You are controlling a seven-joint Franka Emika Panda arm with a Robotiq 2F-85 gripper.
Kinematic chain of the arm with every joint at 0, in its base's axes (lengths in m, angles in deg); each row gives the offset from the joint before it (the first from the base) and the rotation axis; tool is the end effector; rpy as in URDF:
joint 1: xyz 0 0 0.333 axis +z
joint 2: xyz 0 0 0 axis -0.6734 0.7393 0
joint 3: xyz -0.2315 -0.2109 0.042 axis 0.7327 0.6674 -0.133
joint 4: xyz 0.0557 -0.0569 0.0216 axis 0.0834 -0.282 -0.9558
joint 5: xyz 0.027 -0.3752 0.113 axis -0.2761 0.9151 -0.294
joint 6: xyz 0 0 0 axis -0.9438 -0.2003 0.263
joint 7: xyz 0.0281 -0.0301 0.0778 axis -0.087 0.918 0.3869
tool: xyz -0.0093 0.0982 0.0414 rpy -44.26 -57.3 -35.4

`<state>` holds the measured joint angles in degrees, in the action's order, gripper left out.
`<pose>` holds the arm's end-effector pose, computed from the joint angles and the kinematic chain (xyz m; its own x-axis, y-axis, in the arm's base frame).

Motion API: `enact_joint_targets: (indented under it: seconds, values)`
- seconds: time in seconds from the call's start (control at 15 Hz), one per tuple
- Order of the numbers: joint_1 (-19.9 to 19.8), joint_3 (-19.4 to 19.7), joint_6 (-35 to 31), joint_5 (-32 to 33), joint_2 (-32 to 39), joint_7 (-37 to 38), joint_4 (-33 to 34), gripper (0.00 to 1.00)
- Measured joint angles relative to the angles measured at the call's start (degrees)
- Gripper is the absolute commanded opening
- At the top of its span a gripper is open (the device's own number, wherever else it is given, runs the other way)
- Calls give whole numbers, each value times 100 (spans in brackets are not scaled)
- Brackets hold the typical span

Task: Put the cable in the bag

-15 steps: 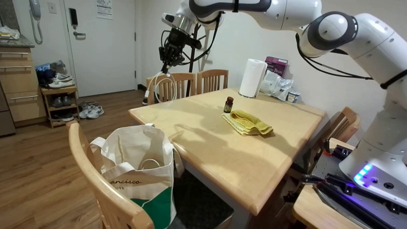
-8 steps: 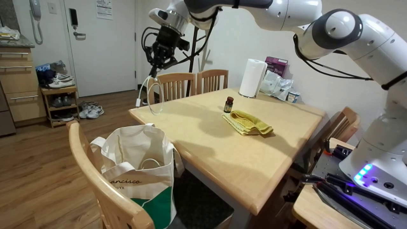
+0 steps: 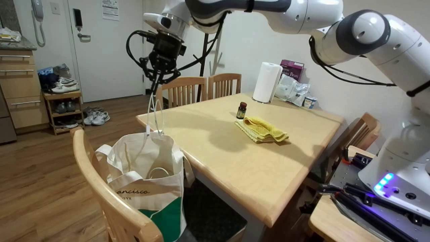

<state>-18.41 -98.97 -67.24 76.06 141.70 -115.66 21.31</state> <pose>0.6537 0.4728 0.3632 -0.7981 0.5448 0.2574 0.5997 0.7598 0.2513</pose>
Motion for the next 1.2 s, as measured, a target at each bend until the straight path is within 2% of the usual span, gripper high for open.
enact_joint_targets:
  seconds: [0.4,0.93,1.0,1.07,1.2]
  values:
    - [383,165,-299,571,265,-996,-4,3]
    - [493,203,-317,592,412,-1596,2,6]
    - [493,209,-314,592,412,-1611,5,31]
    - [493,221,-303,592,412,-1613,5,31]
    - [493,252,-246,592,411,-1613,23,40]
